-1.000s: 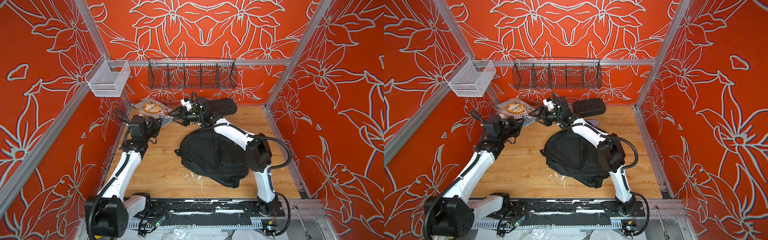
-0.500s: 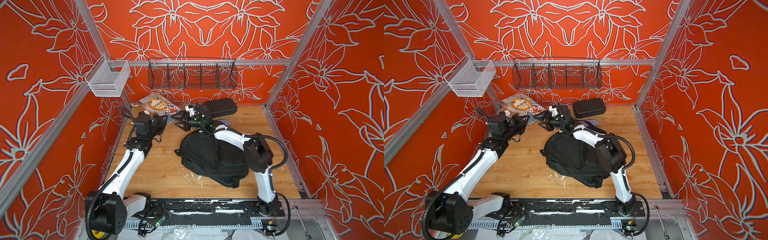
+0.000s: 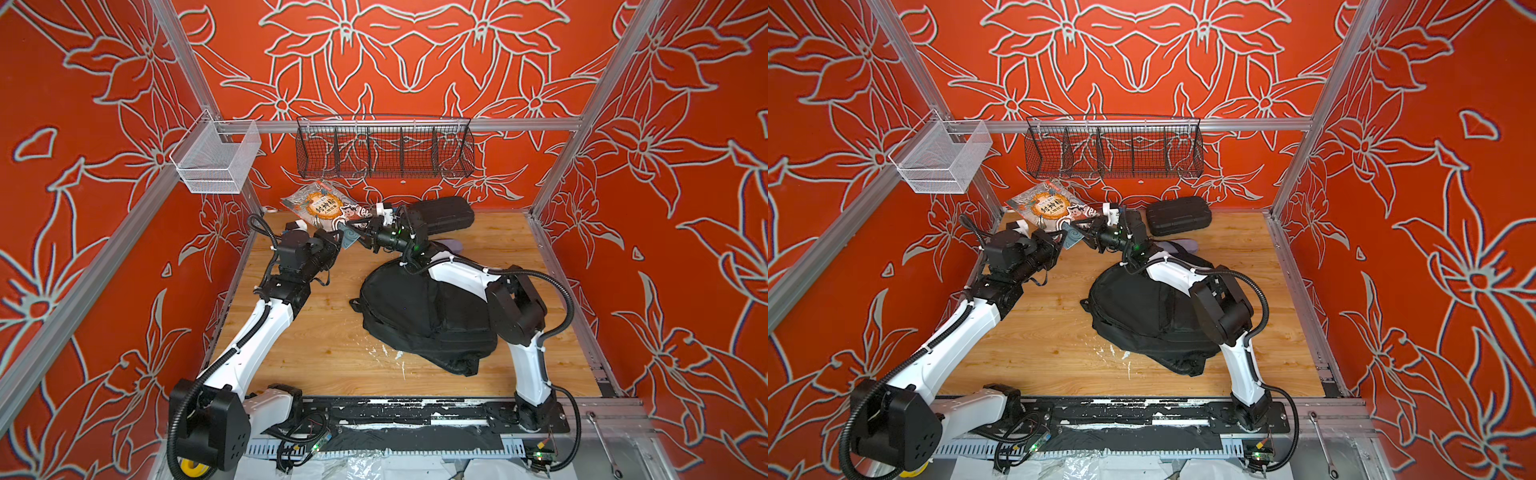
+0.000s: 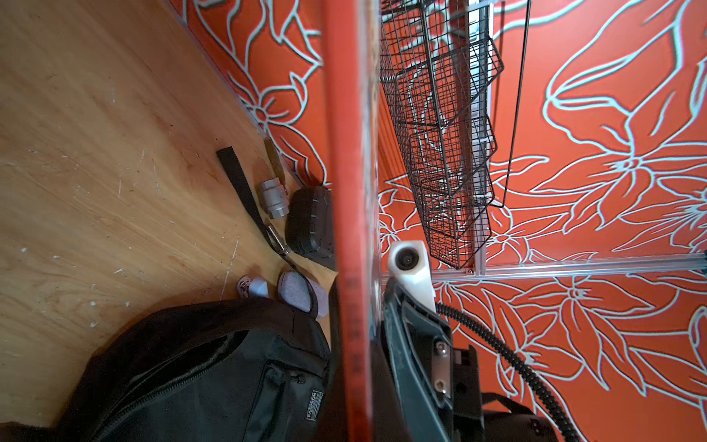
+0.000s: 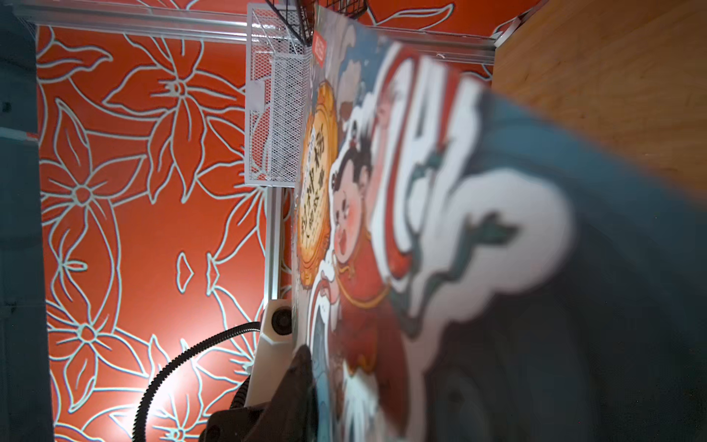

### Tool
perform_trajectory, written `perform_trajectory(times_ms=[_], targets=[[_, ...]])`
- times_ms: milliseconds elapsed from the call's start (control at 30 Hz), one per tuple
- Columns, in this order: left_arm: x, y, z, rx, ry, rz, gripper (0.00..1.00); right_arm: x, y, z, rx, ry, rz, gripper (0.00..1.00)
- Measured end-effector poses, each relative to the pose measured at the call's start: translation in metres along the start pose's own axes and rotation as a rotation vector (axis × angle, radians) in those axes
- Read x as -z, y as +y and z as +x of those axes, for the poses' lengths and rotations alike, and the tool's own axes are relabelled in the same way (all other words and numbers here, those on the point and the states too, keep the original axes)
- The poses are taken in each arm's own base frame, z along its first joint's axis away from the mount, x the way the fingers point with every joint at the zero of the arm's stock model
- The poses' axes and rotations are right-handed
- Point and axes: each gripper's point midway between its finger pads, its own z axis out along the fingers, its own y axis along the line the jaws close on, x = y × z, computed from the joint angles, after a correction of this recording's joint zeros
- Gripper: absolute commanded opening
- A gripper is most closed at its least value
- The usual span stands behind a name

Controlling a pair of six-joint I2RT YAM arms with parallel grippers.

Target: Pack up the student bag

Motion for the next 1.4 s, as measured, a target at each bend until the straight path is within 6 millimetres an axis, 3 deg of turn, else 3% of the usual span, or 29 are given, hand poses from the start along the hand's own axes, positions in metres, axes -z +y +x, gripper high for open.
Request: perform_trajectory(times_ms=[100, 133, 233, 333, 533, 700, 833, 1033, 1167, 1333, 1400], targets=[[0.002, 0.008, 0.003, -0.025, 0.007, -0.039, 0.61, 0.001, -0.004, -0.001, 0.02, -0.007, 0.007, 0.03], [0.003, 0.012, 0.005, -0.038, 0.009, -0.059, 0.72, 0.002, -0.006, -0.002, 0.03, -0.01, 0.014, 0.0], [0.011, 0.021, 0.008, -0.078, 0.018, -0.104, 0.92, 0.008, -0.019, -0.002, 0.066, -0.011, 0.059, 0.0], [0.023, 0.028, 0.007, -0.127, 0.005, -0.155, 0.99, 0.018, -0.025, -0.003, 0.116, -0.005, 0.106, 0.0], [0.047, 0.043, -0.015, -0.221, -0.007, -0.217, 1.0, 0.051, -0.018, -0.019, 0.255, 0.064, 0.154, 0.0], [0.039, 0.055, -0.031, -0.275, 0.096, -0.263, 1.0, 0.09, -0.022, -0.029, 0.348, 0.168, 0.227, 0.0], [0.027, 0.05, -0.029, -0.31, 0.218, -0.211, 1.0, 0.121, -0.024, -0.032, 0.38, 0.229, 0.28, 0.0], [0.013, 0.044, -0.016, -0.356, 0.362, -0.107, 1.0, 0.156, -0.005, -0.027, 0.426, 0.282, 0.288, 0.0], [-0.001, 0.043, -0.003, -0.349, 0.471, -0.02, 0.95, 0.165, 0.005, -0.017, 0.456, 0.326, 0.284, 0.0], [-0.018, 0.047, 0.005, -0.33, 0.573, 0.048, 0.93, 0.171, 0.005, -0.006, 0.44, 0.368, 0.283, 0.0], [-0.021, 0.045, 0.007, -0.329, 0.598, 0.08, 0.88, 0.172, 0.005, -0.004, 0.432, 0.379, 0.28, 0.0]])
